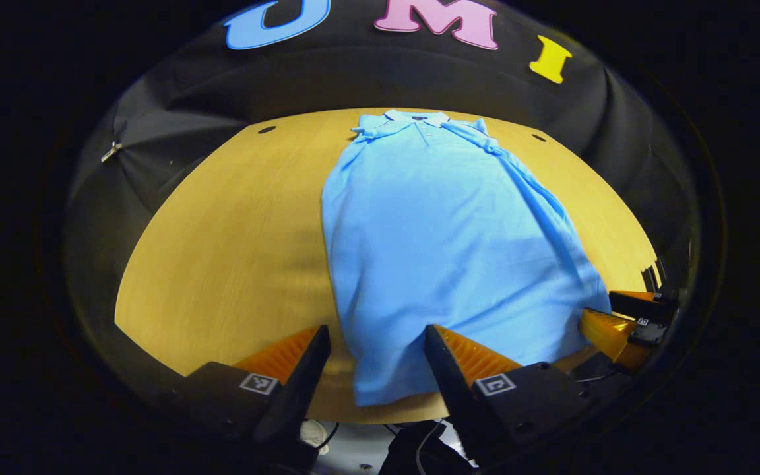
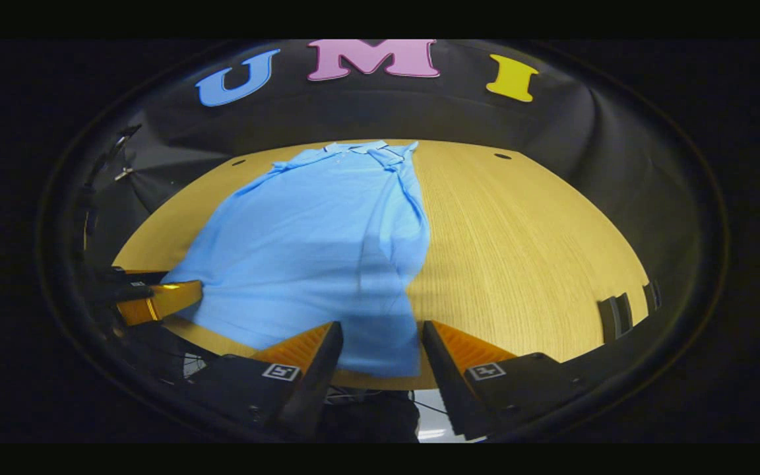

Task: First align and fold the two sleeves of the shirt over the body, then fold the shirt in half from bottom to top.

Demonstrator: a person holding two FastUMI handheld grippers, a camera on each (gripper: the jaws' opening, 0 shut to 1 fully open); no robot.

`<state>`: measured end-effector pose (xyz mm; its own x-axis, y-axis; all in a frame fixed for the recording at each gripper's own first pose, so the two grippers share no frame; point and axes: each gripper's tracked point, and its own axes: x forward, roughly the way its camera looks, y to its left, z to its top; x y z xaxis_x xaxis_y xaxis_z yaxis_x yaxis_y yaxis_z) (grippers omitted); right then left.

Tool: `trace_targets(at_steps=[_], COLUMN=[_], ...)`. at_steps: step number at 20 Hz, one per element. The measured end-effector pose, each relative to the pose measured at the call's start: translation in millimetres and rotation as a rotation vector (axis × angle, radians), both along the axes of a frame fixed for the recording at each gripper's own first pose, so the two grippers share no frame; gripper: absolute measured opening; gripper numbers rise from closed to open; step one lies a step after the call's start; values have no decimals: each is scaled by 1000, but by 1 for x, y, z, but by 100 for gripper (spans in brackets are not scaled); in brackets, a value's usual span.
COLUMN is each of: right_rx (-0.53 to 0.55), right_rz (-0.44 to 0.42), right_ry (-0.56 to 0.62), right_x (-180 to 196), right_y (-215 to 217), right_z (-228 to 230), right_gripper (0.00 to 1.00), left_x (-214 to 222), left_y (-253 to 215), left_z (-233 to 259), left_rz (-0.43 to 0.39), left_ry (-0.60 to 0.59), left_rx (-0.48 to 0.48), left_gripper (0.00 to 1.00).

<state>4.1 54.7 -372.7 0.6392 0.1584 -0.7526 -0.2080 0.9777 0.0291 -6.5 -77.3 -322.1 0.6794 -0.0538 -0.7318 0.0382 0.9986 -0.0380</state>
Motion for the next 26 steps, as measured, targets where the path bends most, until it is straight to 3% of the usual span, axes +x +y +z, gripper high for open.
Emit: trace_targets(at_steps=[1,2,3,5,6,7,8,9,10,11,12,19,21,23,24,26], right_rx=[3,13,23,58,65,84,108,142,164,171,181,212,233,248,256,264], right_rz=[-14,-39,-54,-40,-13,11,28,29,21,8,11,75,89,108,115,128], right_ry=[8,9,19,36,32,48,55,74,87,94,94,85,93,53,25,-27], right_x=[2,5,9,11,14,13,14,14,14,16,19,41,45,62,73,98], right_y=[-1,-3,-4,3,6,10,12,16,15,14,14,21,26,29,31,34], right_z=[-2,0,-3,-1,1,0,0,-3,2,1,3,29,38,59,70,91], right_gripper=[73,58,47,15,20,19,2,7,10,5,11,0,5,10,0,5], left_x=[1,0,2,4,5,5,8,9,8,9,8,12,14,25,32,55], left_y=[-2,-6,-11,-16,-19,-20,-20,-20,-20,-20,-19,-32,-38,-40,-42,-44], left_z=[1,0,0,0,1,1,2,2,2,3,4,43,55,72,82,106], left_rz=[-7,-15,-31,-65,-75,-74,-62,-54,-52,-54,-50,-35,-36,-37,-37,-30], left_ry=[3,10,11,9,1,-3,-11,-11,-7,5,19,13,18,-6,-20,-54], left_rx=[-3,-4,-7,-8,-13,-26,-42,-55,-65,-73,-82,-171,-185,-188,-193,-207], left_gripper=[79,75,61,41,35,24,19,6,10,7,7,6,6,6,6,6])
